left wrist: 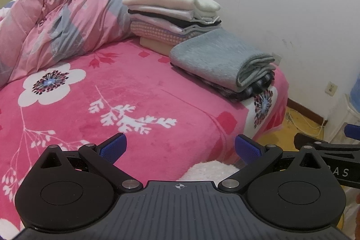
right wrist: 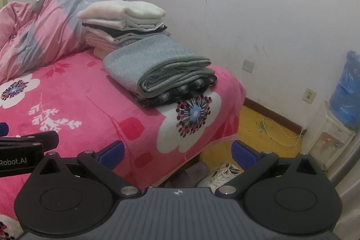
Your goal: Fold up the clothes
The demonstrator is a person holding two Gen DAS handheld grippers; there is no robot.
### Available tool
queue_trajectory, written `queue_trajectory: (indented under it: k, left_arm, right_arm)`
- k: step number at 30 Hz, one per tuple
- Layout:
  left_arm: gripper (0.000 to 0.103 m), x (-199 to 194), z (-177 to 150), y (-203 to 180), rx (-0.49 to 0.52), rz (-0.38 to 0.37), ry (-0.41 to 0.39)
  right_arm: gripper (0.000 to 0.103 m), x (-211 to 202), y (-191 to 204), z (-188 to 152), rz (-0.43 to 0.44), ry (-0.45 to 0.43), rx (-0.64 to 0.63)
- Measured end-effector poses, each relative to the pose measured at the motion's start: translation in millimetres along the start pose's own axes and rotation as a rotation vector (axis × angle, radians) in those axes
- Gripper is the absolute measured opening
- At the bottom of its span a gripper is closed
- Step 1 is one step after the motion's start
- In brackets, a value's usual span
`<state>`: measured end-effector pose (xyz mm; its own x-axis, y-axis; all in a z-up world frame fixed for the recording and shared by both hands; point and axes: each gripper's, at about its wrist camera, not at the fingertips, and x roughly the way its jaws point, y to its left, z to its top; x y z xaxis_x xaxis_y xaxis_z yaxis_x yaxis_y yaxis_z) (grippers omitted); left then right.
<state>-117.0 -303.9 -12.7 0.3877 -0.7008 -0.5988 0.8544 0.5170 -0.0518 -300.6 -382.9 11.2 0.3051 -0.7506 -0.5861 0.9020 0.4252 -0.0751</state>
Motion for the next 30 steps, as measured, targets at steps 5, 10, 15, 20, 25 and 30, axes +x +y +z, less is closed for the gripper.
queue_trajectory:
  k: [5, 10, 15, 20, 25, 30]
  left_arm:
    - [0.103, 1.5, -0.6, -1.9, 0.005, 0.005, 0.002]
    - [0.103, 5.2, -1.8, -4.4, 0.012, 0.014, 0.010]
    - [0.103, 6.6, -2.9, -5.0, 0.011, 0.014, 0.015]
    - [0.103, 7.3, -3.1, -4.9, 0.007, 0.012, 0.017]
    - [0.103, 8.6, -3.4, -3.4, 0.000, 0.013, 0.023]
    - [0.103, 8.3, -2.9, -2.8, -0.002, 0.014, 0.023]
  right_arm:
    - [0.103, 1.1, -0.4, -0.9, -0.002, 0.005, -0.001]
    - [0.103, 4.3, -2.0, -1.8, -0.001, 0.011, 0.003]
    - [0.103, 7.3, -4.1, -3.0, -0.007, 0.019, 0.005]
    - [0.103, 7.7, -4.3, -3.1, -0.009, 0.021, 0.006]
    - [0.103, 8.1, -4.2, -2.7, -0.009, 0.022, 0.002]
    - [0.103, 7.6, -4.2, -2.7, -0.011, 0.023, 0.003]
